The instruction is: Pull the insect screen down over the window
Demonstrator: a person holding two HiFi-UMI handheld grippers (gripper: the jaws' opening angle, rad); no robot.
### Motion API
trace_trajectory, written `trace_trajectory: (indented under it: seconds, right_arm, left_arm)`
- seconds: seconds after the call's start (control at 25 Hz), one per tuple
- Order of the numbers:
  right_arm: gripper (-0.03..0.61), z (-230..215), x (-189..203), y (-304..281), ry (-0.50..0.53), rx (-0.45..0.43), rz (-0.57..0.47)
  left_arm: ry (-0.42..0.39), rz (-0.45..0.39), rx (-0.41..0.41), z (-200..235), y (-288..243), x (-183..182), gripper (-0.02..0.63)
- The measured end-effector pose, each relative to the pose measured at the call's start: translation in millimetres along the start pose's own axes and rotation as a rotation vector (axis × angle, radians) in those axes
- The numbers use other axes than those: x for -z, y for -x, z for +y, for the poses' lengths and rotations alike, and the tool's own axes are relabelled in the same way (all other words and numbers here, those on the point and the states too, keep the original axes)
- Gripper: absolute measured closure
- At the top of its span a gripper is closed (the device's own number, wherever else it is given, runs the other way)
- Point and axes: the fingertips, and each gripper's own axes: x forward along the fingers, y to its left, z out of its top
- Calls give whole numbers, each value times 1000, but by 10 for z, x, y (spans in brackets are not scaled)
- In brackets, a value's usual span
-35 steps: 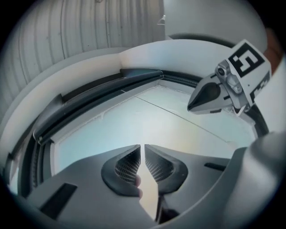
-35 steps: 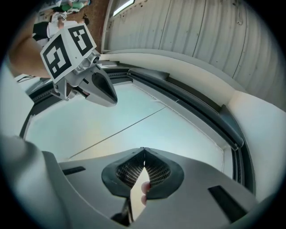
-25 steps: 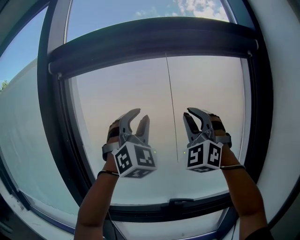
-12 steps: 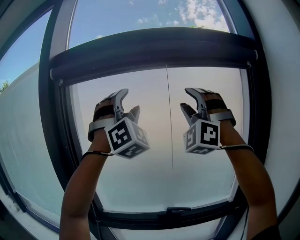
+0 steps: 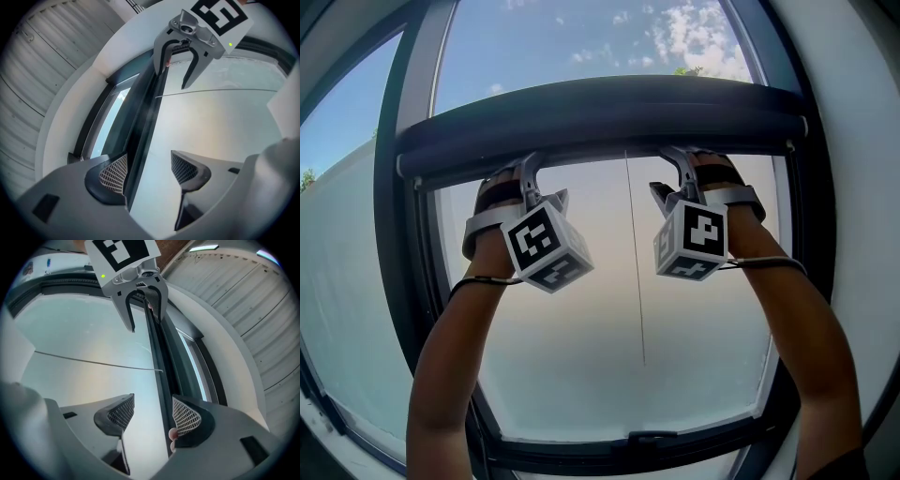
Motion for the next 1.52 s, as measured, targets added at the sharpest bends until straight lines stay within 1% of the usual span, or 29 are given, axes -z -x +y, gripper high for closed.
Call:
trace_trajectory:
  seconds: [0.08, 0.24, 0.4, 0.48, 0.6, 0.68, 0.76, 0.96, 1.04, 1.12, 1.24, 1.36, 1.44, 1.52]
  right_arm:
    - [345, -13, -21, -34, 8, -17, 8]
    - [345, -80, -35, -142, 47, -31, 39]
    - [347, -35, 31, -257, 91, -87, 87]
    - [346, -8, 80, -292, 117, -102, 99]
    - [346, -5, 101, -296, 149, -102, 103]
    - [346, 10, 101, -287, 159, -117, 110]
    - [346, 35, 108, -279, 160, -140, 116]
    - [347, -5, 114, -283, 168, -199, 124]
    - [347, -6, 111, -264, 167, -221, 129]
    - [347, 30, 99, -239, 158, -231, 135]
    - [347, 45, 83, -219, 124, -222, 143]
    - [347, 51, 73, -196, 108, -235, 131]
    - [347, 74, 70, -167, 103, -250, 121]
    - [347, 97, 46, -146, 99, -264, 117]
  left_arm:
    - [-2, -5, -2, 31, -36, -50, 341]
    - [-20, 17, 41, 1, -155, -79, 341]
    - [-42, 43, 72, -53, -260, -20, 341]
    - [-54, 51, 75, -66, -295, 0, 341]
    - [-71, 58, 72, -64, -306, 1, 341]
    - [-74, 63, 88, -71, -297, 0, 341]
    - [-74, 65, 120, -97, -290, 0, 341]
    - [-117, 86, 165, -52, -318, 1, 342]
    - [-110, 82, 174, -41, -294, -20, 342]
    - [-83, 73, 177, -72, -255, -26, 342]
    - [-59, 58, 183, -95, -223, -25, 342]
    - [-44, 59, 229, -119, -210, -11, 342]
    - [-46, 62, 265, -159, -196, 9, 342]
    - [-68, 70, 271, -182, -165, 42, 342]
